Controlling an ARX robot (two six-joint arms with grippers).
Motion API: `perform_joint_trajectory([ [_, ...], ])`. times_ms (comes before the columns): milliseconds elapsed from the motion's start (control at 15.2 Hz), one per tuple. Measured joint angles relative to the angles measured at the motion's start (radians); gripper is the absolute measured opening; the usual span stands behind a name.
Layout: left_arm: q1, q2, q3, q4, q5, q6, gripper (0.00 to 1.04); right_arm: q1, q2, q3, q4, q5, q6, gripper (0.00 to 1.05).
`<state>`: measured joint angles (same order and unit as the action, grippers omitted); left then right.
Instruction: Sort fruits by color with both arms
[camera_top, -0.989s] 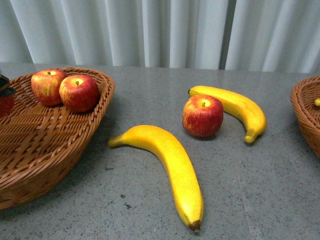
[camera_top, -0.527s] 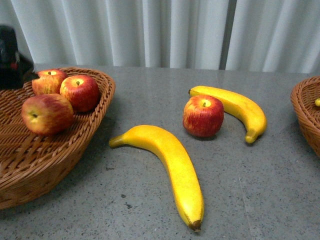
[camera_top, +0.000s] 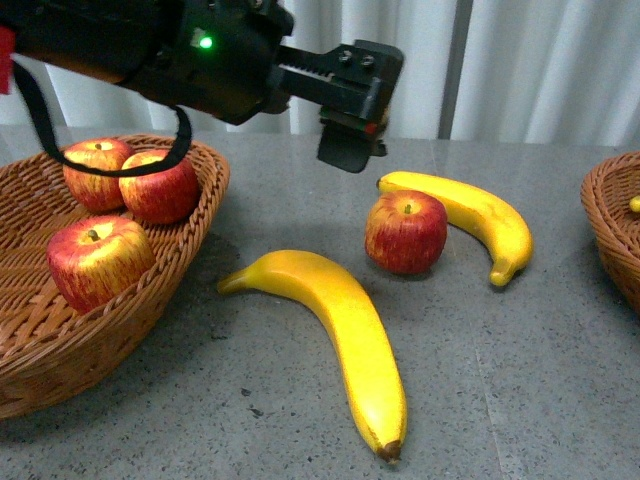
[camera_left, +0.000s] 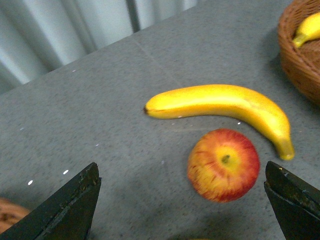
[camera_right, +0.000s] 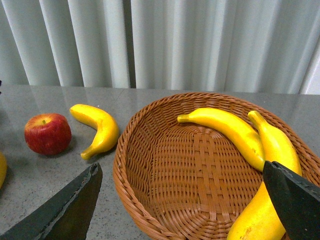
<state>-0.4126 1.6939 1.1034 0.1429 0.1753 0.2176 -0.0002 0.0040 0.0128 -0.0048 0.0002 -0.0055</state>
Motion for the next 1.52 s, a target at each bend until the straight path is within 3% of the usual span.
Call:
perform_joint_trajectory([
  [264,-0.056,0.174,0.116,-0.078,0.043,0.103,0.98,0.0,0.0,0.0,0.0,0.0,0.0,0.98],
  [1186,-0.081,0.356,0.222,-0.091,0.066,0.157,0.98,0.0,0.0,0.0,0.0,0.0,0.0,0.98],
  [1252,-0.079,0.362,0.226,-0.089,0.066,0.158,0.92,0.0,0.0,0.0,0.0,0.0,0.0,0.98],
  [1384,-0.082,0.362,0.226,-0.066,0.06,0.157,0.67,0.0,0.0,0.0,0.0,0.0,0.0,0.98],
  [1516,-0.079,0.28,0.166,0.036,-0.033,0.13,0.66,0.0,0.0,0.0,0.0,0.0,0.0,0.98],
])
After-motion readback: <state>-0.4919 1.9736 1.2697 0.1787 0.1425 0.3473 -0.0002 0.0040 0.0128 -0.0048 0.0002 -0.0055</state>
